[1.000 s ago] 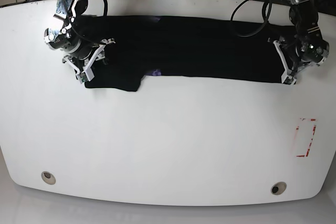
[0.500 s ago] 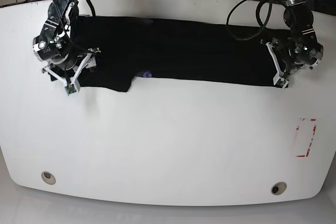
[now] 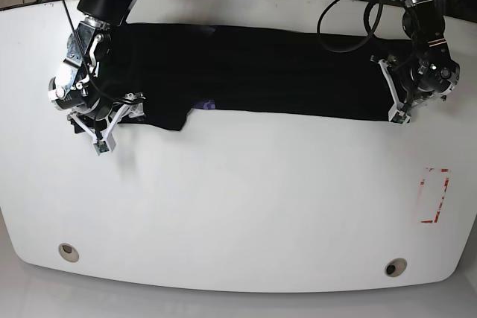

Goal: Layout the t-shirt on the table in an organized manner, then fold the t-shirt properly
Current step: 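Drag the folded t-shirt with both grippers toward the table center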

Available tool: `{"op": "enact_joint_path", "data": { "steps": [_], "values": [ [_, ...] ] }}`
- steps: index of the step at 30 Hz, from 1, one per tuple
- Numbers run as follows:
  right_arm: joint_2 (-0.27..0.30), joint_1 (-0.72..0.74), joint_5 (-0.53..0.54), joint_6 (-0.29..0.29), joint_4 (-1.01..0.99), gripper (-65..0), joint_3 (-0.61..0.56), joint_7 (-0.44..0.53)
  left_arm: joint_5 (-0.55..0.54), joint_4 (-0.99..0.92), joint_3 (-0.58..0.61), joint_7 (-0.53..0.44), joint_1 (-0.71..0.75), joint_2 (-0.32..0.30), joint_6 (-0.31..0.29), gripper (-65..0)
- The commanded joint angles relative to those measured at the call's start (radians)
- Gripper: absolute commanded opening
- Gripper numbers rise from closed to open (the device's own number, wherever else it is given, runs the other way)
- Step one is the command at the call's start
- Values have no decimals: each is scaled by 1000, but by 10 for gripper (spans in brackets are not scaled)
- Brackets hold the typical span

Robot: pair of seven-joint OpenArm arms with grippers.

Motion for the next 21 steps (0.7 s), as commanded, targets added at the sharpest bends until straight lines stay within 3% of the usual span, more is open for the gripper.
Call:
{"op": "enact_joint_path", "data": {
  "steps": [1,7,12,15,21],
  "values": [
    [21,30,12,-1,-29,-76,1,44,1,25,-4,-7,-10,-12,-1,-403],
    [24,34,15,-1,-91,-82,1,56,1,29,-7,-7,-11,-12,-1,-403],
    [11,28,17,-1,-100,-141,-3,88,-1,31,-7,-7,-10,-12,-1,-403],
    [-8,28,15,-1,-102,-212,-3,95,-1,31,-7,-7,-10,-12,-1,-403],
    [-19,31,15,-1,-99,-447,-5,95,-1,31,-7,-7,-10,-12,-1,-403]
  ]
}}
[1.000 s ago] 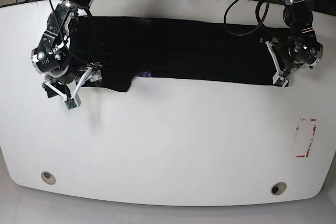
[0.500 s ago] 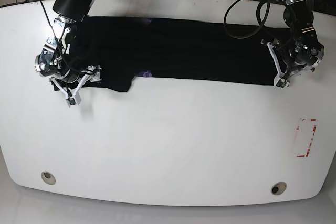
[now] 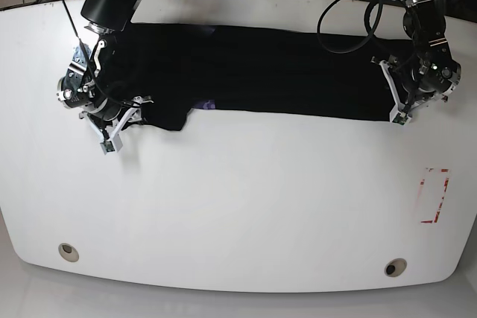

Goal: Layout the t-shirt on the table in an organized manner, then fold the t-shirt properly
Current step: 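Drag the folded t-shirt with both grippers toward the table center, then reposition the right gripper on the folded t-shirt's end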

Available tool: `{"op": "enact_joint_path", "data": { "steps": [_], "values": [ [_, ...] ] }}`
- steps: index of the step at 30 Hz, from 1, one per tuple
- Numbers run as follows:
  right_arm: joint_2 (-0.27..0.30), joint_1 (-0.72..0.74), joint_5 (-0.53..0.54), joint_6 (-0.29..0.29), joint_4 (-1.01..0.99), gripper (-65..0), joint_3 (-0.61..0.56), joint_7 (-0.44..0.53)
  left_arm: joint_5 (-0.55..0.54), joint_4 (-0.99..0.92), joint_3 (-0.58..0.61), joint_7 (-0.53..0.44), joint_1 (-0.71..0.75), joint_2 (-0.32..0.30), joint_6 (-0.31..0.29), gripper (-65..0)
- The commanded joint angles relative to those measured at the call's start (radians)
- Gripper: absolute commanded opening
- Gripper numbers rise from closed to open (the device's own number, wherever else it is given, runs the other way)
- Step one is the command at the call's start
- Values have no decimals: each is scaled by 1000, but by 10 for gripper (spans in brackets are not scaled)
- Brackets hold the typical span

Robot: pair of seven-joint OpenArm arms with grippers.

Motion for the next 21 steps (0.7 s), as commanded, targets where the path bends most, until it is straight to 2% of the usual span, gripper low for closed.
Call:
{"op": "enact_joint_path", "data": {
  "steps": [1,4,6,8,13,21],
  "values": [
    [-1,18,3,3,11,-495,1,-7,-3,20,-4,-8,-11,-12,-1,-403],
    [-9,20,3,3,28,-609,1,-8,-3,20,-3,-8,-12,-12,-1,-403],
    [-12,15,5,3,57,-647,1,-13,-3,18,-1,-8,-12,-12,-1,-403],
    [-19,12,6,3,95,-647,-1,-25,-2,15,1,-8,-12,-12,-1,-403],
    [-62,-5,6,3,232,-647,-1,-125,0,12,2,-8,-12,-12,-1,-403],
    [-130,-31,6,3,464,-648,-1,-357,6,12,4,-8,-14,8,-1,-403]
  ]
}}
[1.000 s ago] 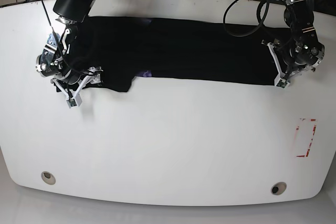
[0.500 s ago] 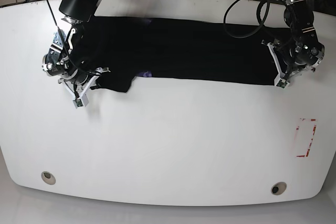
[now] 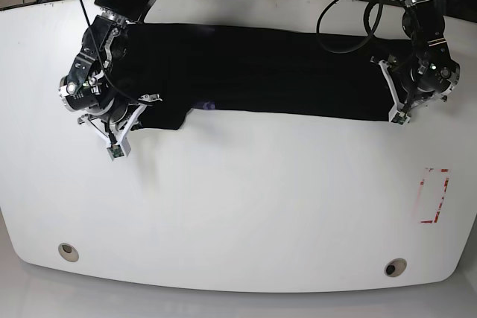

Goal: Layout the t-shirt on the table in an organized manner, then fold the t-shirt properly
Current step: 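Reposition the right gripper on the folded t-shirt's end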

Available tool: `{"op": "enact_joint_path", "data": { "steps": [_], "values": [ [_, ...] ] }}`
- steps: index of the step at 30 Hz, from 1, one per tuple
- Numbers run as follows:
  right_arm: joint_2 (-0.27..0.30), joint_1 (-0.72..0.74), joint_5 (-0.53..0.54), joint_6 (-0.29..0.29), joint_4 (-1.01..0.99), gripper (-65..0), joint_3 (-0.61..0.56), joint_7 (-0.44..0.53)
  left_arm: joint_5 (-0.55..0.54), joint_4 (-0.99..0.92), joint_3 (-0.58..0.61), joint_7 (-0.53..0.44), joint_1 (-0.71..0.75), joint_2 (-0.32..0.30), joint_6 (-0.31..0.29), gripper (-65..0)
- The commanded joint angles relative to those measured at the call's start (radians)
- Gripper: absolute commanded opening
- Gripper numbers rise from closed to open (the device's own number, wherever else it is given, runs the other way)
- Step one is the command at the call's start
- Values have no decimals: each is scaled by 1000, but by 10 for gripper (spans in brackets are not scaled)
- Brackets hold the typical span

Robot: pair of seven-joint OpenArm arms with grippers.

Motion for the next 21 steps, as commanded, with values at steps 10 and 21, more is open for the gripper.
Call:
{"op": "enact_joint_path", "data": {
  "steps": [10,21],
  "values": [
    [-45,-126,29,1,174,-645,-107,-126,-3,15,0,-8,-13,-4,-1,-403],
    [60,-302,329,1,177,-642,-245,-126,-3,13,0,-8,-13,-4,-1,-403]
  ]
}}
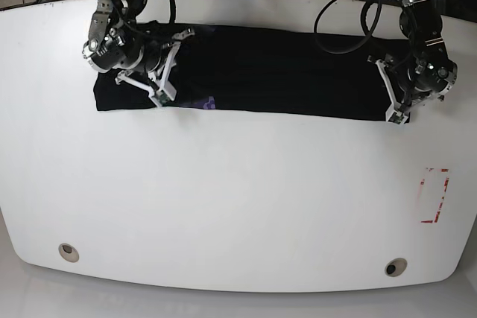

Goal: Layout the t-shirt on the table in an organized manner, then fold the t-shirt properly
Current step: 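Reposition the right gripper on the folded t-shirt's end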

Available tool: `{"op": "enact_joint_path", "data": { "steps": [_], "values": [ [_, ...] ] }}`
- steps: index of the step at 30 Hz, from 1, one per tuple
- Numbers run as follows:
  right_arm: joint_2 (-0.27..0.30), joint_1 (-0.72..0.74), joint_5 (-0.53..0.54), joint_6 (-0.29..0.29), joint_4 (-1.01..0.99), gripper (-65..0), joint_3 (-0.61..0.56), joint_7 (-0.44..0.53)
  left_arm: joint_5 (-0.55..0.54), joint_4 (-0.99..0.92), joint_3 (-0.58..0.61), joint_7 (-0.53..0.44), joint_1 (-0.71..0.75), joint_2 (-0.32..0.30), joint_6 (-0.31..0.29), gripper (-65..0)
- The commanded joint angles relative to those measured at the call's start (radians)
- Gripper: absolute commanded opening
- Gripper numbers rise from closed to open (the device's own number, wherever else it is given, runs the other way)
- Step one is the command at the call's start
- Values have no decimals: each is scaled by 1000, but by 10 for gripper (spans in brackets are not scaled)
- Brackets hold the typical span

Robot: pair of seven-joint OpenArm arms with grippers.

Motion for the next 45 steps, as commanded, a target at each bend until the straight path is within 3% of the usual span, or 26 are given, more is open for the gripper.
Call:
{"op": "enact_joint_path", "data": {
  "steps": [1,4,6,11,14,19,26,30,35,45],
  "values": [
    [24,-9,68,-1,22,-642,-12,19,-2,14,-1,-8,-12,-12,-1,-403],
    [52,-38,137,-1,22,-623,-15,19,-2,14,-1,-8,-11,-12,-1,-403],
    [72,-57,179,-1,22,-552,-13,19,-2,14,-1,-8,-11,-12,-1,-403],
    [144,-74,321,-1,22,-260,-9,19,-3,-20,-1,-10,-11,-12,-1,-403],
    [185,-74,407,-1,19,-162,11,19,-3,-33,-1,-11,-12,-12,-1,-403],
    [195,-66,490,-1,18,-155,108,19,-5,-33,-1,-11,-12,-12,-1,-403],
    [172,-17,484,-1,-25,-155,182,41,-6,-35,-1,-13,-12,-10,-1,-403],
    [167,15,485,-1,-136,-155,179,56,-6,-35,-1,-13,-12,-10,-1,-403],
    [122,35,485,-1,-262,-155,176,89,-6,-35,-1,-13,-12,-10,-1,-403],
    [53,40,487,-1,-269,-155,80,92,-8,-35,-3,-13,-12,-10,-1,-403]
  ]
}}
